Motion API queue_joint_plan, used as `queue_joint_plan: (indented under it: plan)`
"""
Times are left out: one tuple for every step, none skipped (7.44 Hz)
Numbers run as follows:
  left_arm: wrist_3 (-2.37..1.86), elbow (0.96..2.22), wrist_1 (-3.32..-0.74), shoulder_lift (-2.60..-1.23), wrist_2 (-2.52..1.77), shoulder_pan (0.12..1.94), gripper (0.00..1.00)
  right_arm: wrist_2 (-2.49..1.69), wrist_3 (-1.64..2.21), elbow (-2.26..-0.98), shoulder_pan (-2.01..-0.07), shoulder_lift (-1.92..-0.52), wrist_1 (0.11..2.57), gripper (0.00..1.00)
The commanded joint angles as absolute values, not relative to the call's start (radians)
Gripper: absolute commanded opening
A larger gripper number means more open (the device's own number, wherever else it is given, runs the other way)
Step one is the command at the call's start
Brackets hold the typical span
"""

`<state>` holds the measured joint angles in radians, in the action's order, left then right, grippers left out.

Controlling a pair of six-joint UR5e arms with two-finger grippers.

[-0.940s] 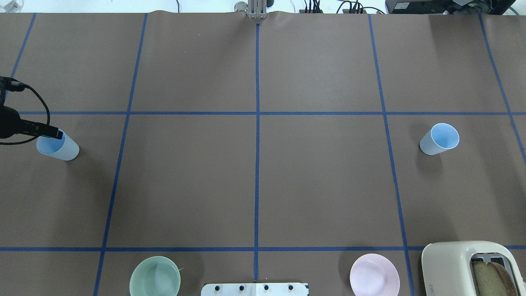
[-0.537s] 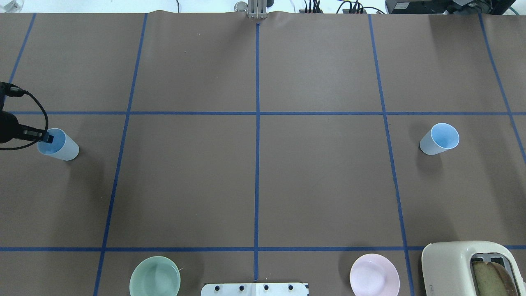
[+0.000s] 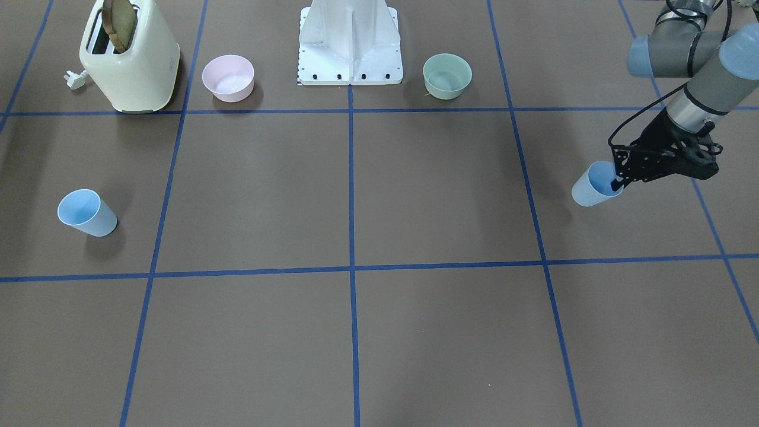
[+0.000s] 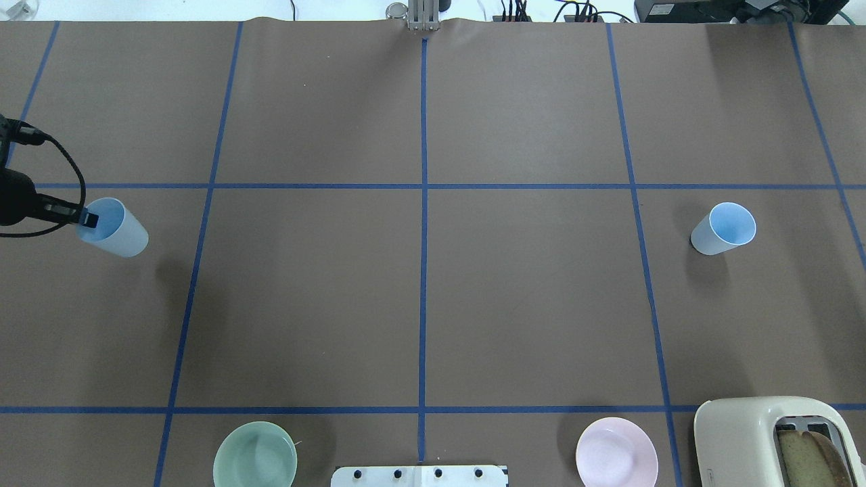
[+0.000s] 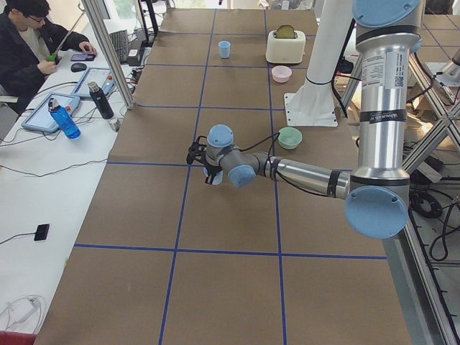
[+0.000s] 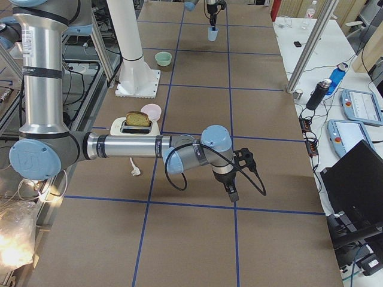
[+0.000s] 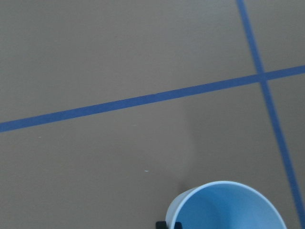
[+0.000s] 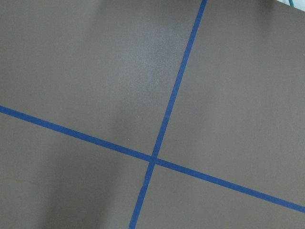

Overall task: Stack blue cups with both arms
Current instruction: 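Lower the left gripper onto the light-blue cup and grasp it, then carry the light-blue cup with the left gripper to the table center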

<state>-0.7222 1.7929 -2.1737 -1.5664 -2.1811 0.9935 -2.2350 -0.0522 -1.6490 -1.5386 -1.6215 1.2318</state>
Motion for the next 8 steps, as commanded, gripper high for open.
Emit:
queue_joint_plan:
  plan:
    - [-0.844,1.853,-1.952,-1.78,-2.166,0.97,0.0,-2.235,-0.052,-1.649,-1.539,-1.62,1.232,1.0]
    - [-0.911,1.852,-1.895,-1.868,-2.09,0.889,0.0,-2.235,-0.052,-1.649,-1.539,-1.62,1.232,1.0]
    - [-1.007,1.844,-1.802,-1.981,-2.0,0.777,0.0,-2.235,-0.052,-1.649,-1.539,-1.62,1.232,1.0]
    - [-1.085,1.838,-1.638,-2.119,-1.918,0.682,0.0,-2.235,-0.051,-1.649,-1.539,-1.62,1.232,1.0]
    - [-1.15,1.794,-1.549,-2.235,-1.834,0.596,0.0,-2.237,-0.051,-1.649,-1.539,-1.62,1.232,1.0]
    - [-1.199,1.728,-1.549,-2.294,-1.792,0.544,0.0,-2.235,-0.051,-1.649,-1.539,-1.62,1.232,1.0]
    - [-1.203,1.694,-1.558,-2.313,-1.764,0.519,0.0,-2.237,-0.051,-1.649,-1.539,-1.62,1.232,1.0]
    - [-1.203,1.668,-1.584,-2.322,-1.756,0.508,0.0,-2.237,-0.051,-1.649,-1.539,-1.62,1.232,1.0]
